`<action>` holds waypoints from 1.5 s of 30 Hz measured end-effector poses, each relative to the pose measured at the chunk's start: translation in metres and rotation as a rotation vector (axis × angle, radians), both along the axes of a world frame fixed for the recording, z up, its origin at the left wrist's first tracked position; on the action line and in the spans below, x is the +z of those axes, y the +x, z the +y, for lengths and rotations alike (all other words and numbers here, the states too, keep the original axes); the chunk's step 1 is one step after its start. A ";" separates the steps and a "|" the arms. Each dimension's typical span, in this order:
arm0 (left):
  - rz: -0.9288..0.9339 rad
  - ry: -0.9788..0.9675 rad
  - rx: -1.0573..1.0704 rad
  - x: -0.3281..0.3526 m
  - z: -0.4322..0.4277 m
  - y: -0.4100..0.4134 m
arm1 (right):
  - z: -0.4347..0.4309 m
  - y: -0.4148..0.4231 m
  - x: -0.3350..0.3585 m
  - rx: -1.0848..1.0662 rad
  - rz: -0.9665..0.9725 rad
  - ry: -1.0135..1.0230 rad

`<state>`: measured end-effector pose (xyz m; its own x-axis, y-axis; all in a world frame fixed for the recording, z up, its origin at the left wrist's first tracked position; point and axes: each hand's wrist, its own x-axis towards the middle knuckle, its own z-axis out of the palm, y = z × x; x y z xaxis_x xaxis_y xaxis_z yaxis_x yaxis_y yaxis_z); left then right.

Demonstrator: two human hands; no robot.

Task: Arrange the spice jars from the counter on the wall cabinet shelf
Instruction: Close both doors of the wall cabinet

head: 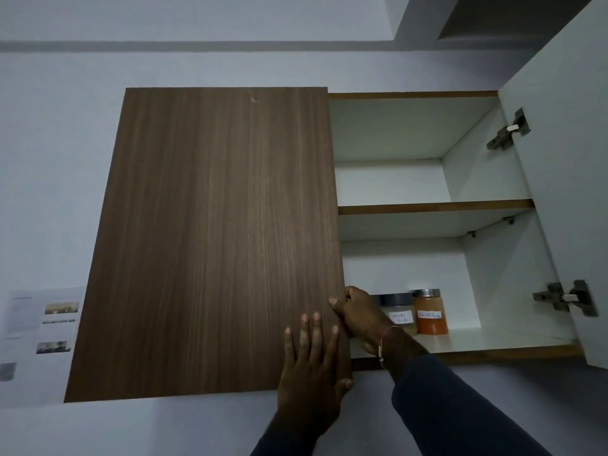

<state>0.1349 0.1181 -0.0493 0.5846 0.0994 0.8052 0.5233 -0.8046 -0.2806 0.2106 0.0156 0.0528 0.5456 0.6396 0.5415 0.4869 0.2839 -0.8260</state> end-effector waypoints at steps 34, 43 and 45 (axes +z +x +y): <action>0.032 -0.341 -1.011 0.069 -0.431 0.075 | -0.442 -0.009 -0.002 -1.510 -1.068 -0.534; 0.107 -0.402 -1.032 0.069 -0.539 0.092 | -0.529 0.010 -0.014 -1.543 -0.602 -0.067; 0.109 -0.415 -0.997 0.069 -0.548 0.096 | -0.533 0.017 -0.016 -1.446 -0.486 -0.024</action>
